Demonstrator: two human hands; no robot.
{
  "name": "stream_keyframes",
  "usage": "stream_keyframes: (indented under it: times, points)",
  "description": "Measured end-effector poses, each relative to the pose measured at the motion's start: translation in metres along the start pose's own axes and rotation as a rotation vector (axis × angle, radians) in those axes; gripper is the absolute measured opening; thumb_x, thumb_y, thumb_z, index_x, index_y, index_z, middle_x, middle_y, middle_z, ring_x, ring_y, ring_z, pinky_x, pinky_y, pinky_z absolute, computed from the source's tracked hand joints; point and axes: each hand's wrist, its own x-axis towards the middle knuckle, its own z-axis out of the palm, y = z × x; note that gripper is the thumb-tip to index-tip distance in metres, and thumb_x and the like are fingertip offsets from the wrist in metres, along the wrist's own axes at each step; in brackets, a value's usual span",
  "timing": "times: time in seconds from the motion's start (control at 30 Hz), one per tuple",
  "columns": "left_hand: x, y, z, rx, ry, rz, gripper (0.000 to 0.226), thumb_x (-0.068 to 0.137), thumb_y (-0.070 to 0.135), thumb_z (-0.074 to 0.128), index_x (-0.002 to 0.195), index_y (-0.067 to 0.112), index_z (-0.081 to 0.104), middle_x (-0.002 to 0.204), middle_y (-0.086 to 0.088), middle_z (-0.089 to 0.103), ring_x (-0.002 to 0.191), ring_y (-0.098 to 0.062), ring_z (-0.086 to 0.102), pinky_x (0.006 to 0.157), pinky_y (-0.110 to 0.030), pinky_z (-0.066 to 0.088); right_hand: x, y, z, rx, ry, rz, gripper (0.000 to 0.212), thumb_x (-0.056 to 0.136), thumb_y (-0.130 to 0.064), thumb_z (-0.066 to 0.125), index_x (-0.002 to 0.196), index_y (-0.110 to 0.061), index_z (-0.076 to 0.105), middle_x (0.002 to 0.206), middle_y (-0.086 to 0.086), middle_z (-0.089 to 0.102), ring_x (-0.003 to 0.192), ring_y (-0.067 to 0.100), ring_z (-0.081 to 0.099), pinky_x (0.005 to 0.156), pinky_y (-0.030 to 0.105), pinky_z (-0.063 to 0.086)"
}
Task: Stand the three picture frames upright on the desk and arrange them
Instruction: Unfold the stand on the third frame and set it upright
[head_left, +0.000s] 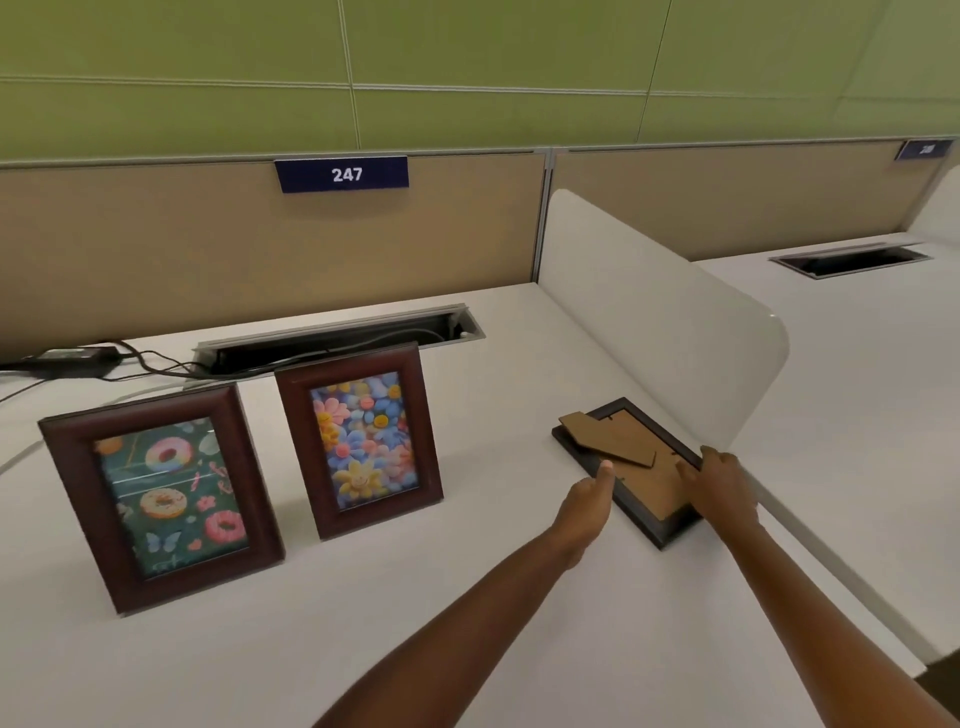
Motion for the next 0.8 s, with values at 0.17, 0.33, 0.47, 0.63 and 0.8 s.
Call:
stream_keyframes:
  times: [0.17,0.33,0.47,0.63,0.8]
  points:
    - [0.008,-0.004,0.009,-0.147,-0.008,-0.059,0.060,0.095,0.050,0.021,0.136,0.008,0.033,0.075,0.001,0.044,0.068,-0.010,0.043,0.070,-0.024,0.041,0.002,0.010,-0.004,0.083,-0.049,0.005,0.035,0.090,-0.022,0.045,0.104,0.010,0.053,0.109,0.031,0.057,0.102,0.041,0.053,0.088,0.044,0.043]
    - [0.009,-0.004,0.010,-0.262,-0.026,-0.116,0.061,0.095,0.049,0.021,0.142,0.010,0.023,0.138,-0.015,0.043,0.118,-0.026,0.048,0.097,-0.034,0.041,-0.002,0.007,-0.012,0.137,-0.084,0.008,0.032,0.092,-0.023,0.045,0.069,-0.002,0.055,0.074,0.018,0.057,0.090,0.036,0.058,0.075,0.039,0.044]
    - [0.007,-0.007,0.005,-0.341,0.002,-0.136,0.060,0.095,0.047,0.026,0.142,0.011,0.022,0.150,-0.017,0.027,0.137,-0.031,0.030,0.111,-0.043,0.028,0.001,0.011,-0.005,0.149,-0.076,0.053,0.050,0.090,-0.023,0.047,0.044,-0.015,0.029,0.048,0.002,0.034,0.053,0.020,0.039,0.067,0.032,0.033]
    - [0.009,-0.012,0.004,-0.363,0.070,-0.135,0.057,0.093,0.032,0.045,0.141,0.010,0.023,0.150,-0.010,0.027,0.137,-0.028,0.028,0.110,-0.045,0.029,-0.011,0.001,-0.002,0.224,-0.151,0.208,0.028,0.087,-0.023,0.049,0.082,0.003,0.057,0.087,0.020,0.059,0.097,0.037,0.054,0.084,0.038,0.041]
    - [0.013,-0.019,-0.008,-0.376,0.150,-0.177,0.042,0.088,0.011,0.053,0.127,0.004,0.039,0.136,-0.015,0.044,0.122,-0.028,0.045,0.090,-0.038,0.048,-0.018,-0.008,0.004,0.187,-0.205,0.279,0.038,0.088,-0.018,0.047,0.116,0.007,0.048,0.124,0.027,0.049,0.115,0.040,0.046,0.093,0.040,0.040]
